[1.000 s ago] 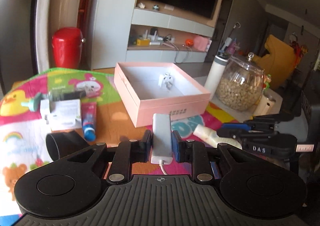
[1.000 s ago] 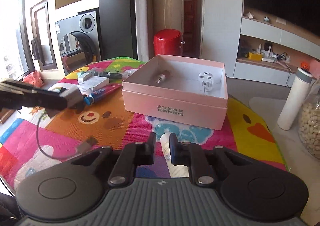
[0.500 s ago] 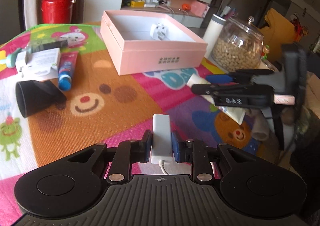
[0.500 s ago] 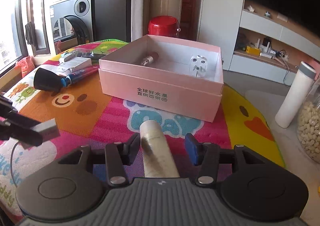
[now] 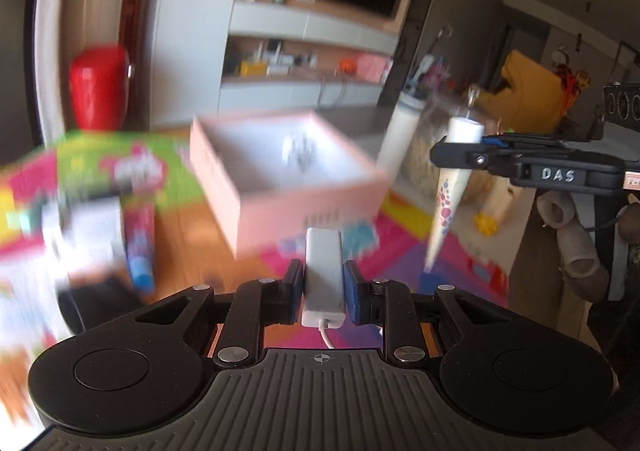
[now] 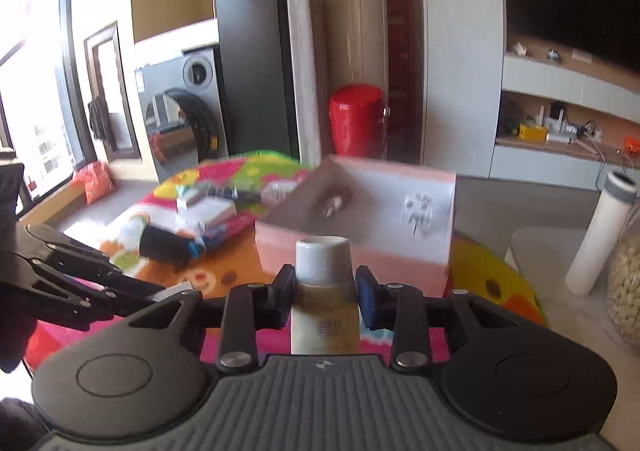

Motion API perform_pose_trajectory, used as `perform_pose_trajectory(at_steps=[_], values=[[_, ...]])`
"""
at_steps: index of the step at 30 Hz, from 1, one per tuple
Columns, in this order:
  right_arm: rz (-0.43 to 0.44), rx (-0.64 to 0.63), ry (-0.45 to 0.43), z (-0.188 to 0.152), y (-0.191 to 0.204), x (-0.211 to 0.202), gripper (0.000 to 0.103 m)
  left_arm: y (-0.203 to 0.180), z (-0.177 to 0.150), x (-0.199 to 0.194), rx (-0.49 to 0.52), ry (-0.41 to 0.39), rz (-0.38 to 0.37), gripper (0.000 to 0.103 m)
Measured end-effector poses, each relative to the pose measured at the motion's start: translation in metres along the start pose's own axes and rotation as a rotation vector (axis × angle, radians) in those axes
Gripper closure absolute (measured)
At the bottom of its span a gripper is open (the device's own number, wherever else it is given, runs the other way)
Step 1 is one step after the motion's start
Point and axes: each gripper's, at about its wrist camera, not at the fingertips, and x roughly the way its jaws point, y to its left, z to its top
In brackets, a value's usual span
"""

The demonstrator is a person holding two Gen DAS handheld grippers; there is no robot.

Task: Organize rigid objects

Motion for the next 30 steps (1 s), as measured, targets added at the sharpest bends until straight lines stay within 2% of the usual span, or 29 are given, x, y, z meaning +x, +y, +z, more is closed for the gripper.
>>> perform_pose_trajectory(at_steps=[4,7,8,10,12,16,17,21,25,30], values=[[-0.024,0.0,-0.17,0.062,-0.007,-0.019,0.071,-0.006,0.069,-0.001,0.106,-0.161,0.043,0.078],[-0.085,-0.009,-0.233,0.107,-0.013,-0.007,0.071,0.006,0.116,0.018,0.029,-0.261,0.008,0.077],[-0.099,-0.015,-0.224,0.12,-0.015,0.002,0.071,0.014,0.127,0.031,-0.021,-0.254,-0.006,0.076],[-0.083,-0.01,-0.153,0.141,-0.022,0.026,0.069,0.03,0.138,0.06,-0.109,-0.187,-0.022,0.077],[-0.108,0.053,-0.083,0.15,-0.033,0.049,0.056,0.043,0.131,0.08,-0.154,-0.133,-0.027,0.076],[-0.168,0.077,-0.058,0.131,-0.045,0.062,0.05,0.077,0.09,0.085,-0.212,-0.077,0.022,0.076],[-0.181,0.073,-0.056,0.121,-0.047,0.062,0.045,0.086,0.079,0.082,-0.234,-0.068,0.039,0.076],[-0.216,0.015,-0.003,0.079,-0.041,0.069,0.043,0.119,0.036,0.051,-0.305,-0.077,0.178,0.076],[-0.183,-0.086,0.031,0.037,-0.008,0.079,0.043,0.142,0.0,0.015,-0.368,-0.11,0.295,0.076],[-0.09,-0.2,0.029,0.004,0.045,0.093,0.034,0.17,-0.028,-0.004,-0.43,-0.07,0.306,0.076]])
